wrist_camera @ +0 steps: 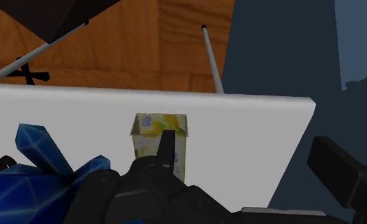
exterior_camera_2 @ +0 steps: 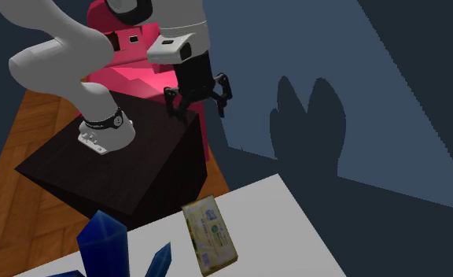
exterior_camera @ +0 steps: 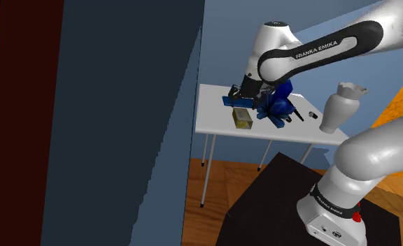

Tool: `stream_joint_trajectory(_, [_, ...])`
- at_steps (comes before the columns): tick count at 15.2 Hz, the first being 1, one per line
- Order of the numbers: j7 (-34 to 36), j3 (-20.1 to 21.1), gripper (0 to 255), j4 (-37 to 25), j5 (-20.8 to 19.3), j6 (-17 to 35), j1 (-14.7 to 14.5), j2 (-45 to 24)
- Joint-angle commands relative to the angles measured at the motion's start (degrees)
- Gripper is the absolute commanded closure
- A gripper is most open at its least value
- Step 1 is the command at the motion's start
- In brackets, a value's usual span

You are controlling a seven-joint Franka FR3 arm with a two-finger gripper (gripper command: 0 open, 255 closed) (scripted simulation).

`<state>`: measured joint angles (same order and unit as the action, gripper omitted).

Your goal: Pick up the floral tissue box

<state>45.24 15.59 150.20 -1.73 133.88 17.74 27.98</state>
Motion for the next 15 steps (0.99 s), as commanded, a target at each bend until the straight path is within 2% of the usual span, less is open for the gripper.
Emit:
stream_joint_trajectory(1, [5.9, 2.34, 0, 0.25, -3.08, 4.93, 3.33, -4.12])
stream_joint_trajectory(5, [19.6, 7.42, 0, -1.0, -12.36, 11.88, 11.22, -12.31])
stream_joint_trajectory(7, [27.91, 9.96, 0, -2.29, -18.99, 14.28, 15.62, -16.64])
stream_joint_trajectory(10, [42.05, 12.49, 0, -5.16, -31.25, 15.89, 21.23, -23.51])
stream_joint_trajectory(11, [46.89, 12.77, 0, -6.33, -35.54, 15.87, 22.52, -25.85])
stream_joint_trajectory(15, [52.67, 12.02, 0, -7.05, -41.67, 16.88, 22.67, -29.37])
